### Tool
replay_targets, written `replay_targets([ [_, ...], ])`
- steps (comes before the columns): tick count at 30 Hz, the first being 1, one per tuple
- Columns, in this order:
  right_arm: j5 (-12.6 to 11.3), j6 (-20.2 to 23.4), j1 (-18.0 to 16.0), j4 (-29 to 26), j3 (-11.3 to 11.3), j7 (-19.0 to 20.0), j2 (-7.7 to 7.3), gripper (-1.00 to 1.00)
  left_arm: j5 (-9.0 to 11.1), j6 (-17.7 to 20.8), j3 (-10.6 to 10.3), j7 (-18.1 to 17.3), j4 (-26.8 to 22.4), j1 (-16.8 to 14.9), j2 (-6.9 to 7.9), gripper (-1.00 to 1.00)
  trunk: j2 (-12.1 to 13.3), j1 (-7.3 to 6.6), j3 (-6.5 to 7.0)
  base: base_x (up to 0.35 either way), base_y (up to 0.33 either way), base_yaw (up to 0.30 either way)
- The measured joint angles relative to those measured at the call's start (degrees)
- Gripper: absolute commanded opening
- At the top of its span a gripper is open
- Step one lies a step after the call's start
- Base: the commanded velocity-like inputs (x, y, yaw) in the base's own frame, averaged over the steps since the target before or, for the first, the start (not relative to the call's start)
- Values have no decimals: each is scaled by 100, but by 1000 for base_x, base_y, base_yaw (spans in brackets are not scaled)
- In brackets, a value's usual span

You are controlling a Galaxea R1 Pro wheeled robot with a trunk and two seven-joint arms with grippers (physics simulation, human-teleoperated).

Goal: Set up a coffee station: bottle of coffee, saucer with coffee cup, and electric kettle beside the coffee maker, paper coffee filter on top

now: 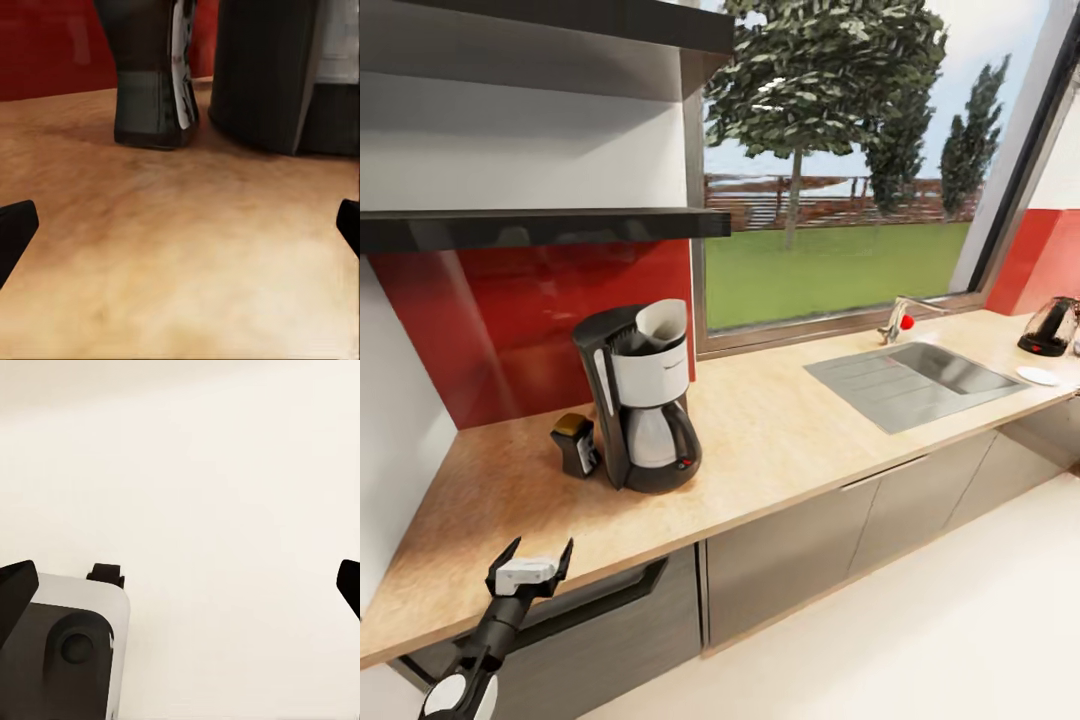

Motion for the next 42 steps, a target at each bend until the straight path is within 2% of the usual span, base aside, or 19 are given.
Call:
replay_targets([
  [5,-1,0,0,0,0,0,0,100,7,-38,-218,5,-205,44,-20,100,0,0,0,-1,0,-260],
  [13,3,0,0,0,0,0,0,100,21,-6,-343,22,-996,521,-104,100,0,0,0,0,0,-262],
  [18,-3,0,0,0,-3,0,0,100,30,9,-559,30,-1028,559,-123,100,0,0,0,0,0,-262],
  [28,-4,0,0,0,-2,0,0,100,25,4,-604,2,-984,584,-270,100,0,0,0,0,0,-262],
  [29,-4,0,0,0,-2,0,0,100,23,4,-724,-27,-982,641,-280,100,0,0,0,0,0,-262],
  [34,-4,0,0,0,0,0,0,100,34,5,-1050,-33,-1036,790,-283,100,0,0,0,0,0,-262],
  [36,-2,0,0,0,0,0,0,100,36,2,-1125,-38,-1045,818,-287,100,0,0,0,0,0,-263],
  [42,-4,0,0,0,0,0,0,100,38,2,-1145,-39,-1055,825,-281,100,0,0,0,0,0,-263],
])
